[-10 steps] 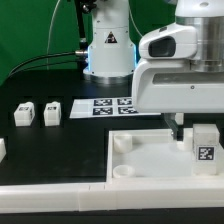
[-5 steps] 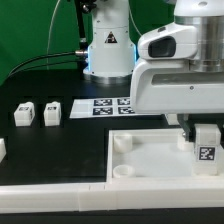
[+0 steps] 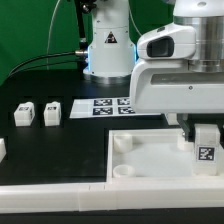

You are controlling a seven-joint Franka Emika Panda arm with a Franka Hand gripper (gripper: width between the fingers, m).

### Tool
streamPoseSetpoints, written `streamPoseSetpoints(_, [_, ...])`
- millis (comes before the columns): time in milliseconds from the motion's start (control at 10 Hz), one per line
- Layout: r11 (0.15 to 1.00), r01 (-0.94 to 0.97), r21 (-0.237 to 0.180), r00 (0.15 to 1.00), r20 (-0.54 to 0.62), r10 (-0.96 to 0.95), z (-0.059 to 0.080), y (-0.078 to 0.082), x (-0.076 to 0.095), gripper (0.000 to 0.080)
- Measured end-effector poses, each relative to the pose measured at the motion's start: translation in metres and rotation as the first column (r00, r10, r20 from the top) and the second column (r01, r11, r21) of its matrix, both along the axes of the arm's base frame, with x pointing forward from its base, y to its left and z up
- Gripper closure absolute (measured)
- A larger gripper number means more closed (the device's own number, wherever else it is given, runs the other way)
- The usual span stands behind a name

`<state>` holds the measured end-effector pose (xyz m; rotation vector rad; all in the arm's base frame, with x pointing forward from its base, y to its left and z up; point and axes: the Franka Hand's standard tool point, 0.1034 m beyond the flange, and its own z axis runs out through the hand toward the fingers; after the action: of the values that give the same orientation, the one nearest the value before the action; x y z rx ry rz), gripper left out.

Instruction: Assemble one leg

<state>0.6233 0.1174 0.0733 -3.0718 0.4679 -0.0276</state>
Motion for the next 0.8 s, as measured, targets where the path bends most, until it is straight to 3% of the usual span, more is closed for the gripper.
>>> streamPoseSetpoints(500, [0.911,0.411,-0.039,0.911,-0.008,-0.412,0.001,-0.022,-0.002,0.0491])
streamPoseSetpoints(800, [0.875,0.479,-0.063,0.877,0.004,-0.480,0.001,-0.033,-0.003,0.0489])
